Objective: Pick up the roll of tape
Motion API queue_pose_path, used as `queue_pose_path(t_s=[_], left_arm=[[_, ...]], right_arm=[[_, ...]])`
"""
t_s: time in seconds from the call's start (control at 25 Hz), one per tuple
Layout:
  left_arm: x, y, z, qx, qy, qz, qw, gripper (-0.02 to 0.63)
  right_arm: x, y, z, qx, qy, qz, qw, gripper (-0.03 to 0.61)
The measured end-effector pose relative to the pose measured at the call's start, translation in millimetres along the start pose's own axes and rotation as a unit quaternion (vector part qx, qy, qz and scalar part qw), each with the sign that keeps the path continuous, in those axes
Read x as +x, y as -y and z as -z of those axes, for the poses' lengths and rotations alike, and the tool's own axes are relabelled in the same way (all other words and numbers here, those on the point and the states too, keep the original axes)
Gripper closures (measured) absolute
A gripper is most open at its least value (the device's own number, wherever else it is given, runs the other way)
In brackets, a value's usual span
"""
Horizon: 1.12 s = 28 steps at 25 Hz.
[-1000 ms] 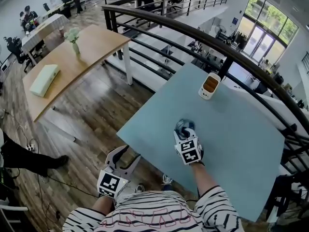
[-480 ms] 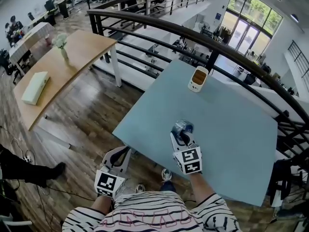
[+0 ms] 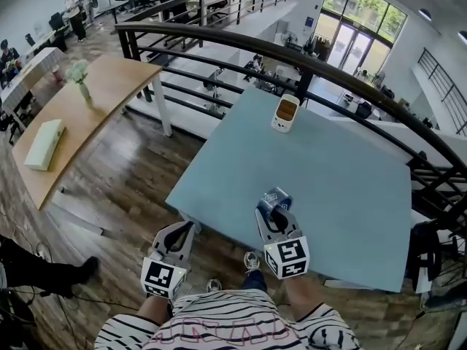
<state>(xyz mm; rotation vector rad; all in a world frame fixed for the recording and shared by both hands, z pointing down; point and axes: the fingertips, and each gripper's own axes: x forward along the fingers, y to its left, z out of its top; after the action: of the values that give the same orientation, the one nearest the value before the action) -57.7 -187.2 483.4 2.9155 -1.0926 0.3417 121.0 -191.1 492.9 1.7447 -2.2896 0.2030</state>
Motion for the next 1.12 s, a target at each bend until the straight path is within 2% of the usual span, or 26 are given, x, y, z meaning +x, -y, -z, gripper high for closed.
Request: queue_pose_path(t_s=[0.56, 0.84, 1.12], left_arm=[[-16, 17, -2, 0.014, 0.015, 0.035, 0.9992, 0.589], [-21, 27, -1, 0.019, 0.015, 0.046, 0.9986, 0.589], [-29, 25, 3, 0.017, 0.015, 0.041, 0.9989, 0.589]], right_arm=[[-50, -25, 3, 0.024, 0.024, 0.033, 0.999, 0.497], [-62, -35, 5, 0.026, 0.029, 0.034, 0.999, 0.499], [-62, -44, 5, 0.021, 0.028, 0.029, 0.999, 0.501]])
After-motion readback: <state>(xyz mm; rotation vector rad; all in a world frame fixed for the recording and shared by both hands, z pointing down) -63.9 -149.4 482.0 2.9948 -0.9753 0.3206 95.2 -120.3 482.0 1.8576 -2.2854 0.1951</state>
